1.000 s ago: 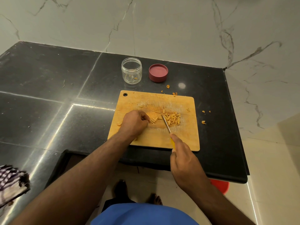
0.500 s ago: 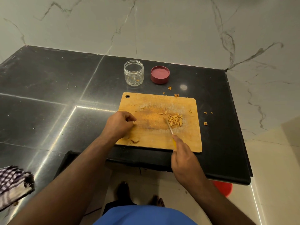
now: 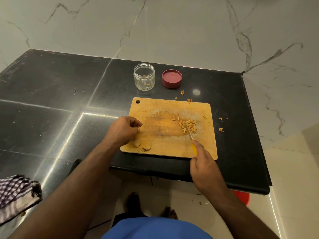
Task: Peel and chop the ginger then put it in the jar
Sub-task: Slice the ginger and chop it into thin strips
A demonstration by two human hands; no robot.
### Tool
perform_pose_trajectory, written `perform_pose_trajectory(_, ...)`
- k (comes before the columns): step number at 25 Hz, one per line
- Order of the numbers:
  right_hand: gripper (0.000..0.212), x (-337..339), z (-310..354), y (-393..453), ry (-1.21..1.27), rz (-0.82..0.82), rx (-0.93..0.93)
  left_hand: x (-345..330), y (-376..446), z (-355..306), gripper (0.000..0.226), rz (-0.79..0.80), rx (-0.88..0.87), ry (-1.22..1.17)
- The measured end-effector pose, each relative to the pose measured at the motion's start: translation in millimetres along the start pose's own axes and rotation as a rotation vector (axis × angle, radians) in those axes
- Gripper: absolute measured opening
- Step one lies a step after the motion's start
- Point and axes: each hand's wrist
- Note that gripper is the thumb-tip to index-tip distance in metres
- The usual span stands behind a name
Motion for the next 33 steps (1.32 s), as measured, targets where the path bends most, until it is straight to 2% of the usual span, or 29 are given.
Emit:
perform_pose_trajectory(4,0.051,-1.6,6.0,0.1,0.108,-0.008,0.032,13.2,-2.3,3.5,0.019,0.11,0.013,0.069)
perform_pose_trajectory(8,0.052,-9.1,17.3,-1.0,0.049,0.061,0.113,14.6,-11.7,3.6,0.023,0.24,-0.03,0.162)
perform_pose_trajectory(11,0.049,-8.7,19.8,0.4,0.081,0.109,0.145,10.7,-17.8,4.2,0.024,0.242,-0.058,0.216)
perform_pose_trajectory(14,0.05,-10.3,19.3,-0.3,0.136,0.09,0.115,10.5,-21.9,4.3,0.017,0.235,-0.077,0.253)
perform_pose_trajectory(16,0.051,-10.0,19.4,-1.0,0.152,0.103,0.109,14.7,-22.9,5.1,0.012,0.247,-0.061,0.204)
perform_pose_trajectory(20,0.05,-8.1,17.7,-2.9,0.176,0.099,0.105,32.5,-20.9,1.7,0.01,0.303,0.054,-0.143)
perform_pose_trajectory(24,0.05,-6.6,13.3,-2.6,0.18,0.084,0.069,28.2,-13.5,-7.2,0.02,0.233,0.082,-0.26)
perform_pose_trajectory(27,0.049,-4.3,12.0,-2.2,0.172,0.064,0.05,4.7,-11.4,-16.6,0.016,0.203,0.088,-0.266)
perform_pose_trajectory(30,0.049,-0.2,12.0,-2.9,0.17,0.048,0.036,-21.4,-8.2,-28.5,0.009,0.144,0.016,-0.165)
perform_pose_trajectory(33,0.049,2.2,11.6,-2.8,0.163,0.044,0.025,-37.8,0.1,-40.6,0.019,0.066,-0.079,-0.088)
Point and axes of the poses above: each hand's wrist, its own y-axis towards the middle knuckle, its own x-axis out of the back of the hand, z = x × y, and after that the axes turned 7 degrees about -z, right-handed
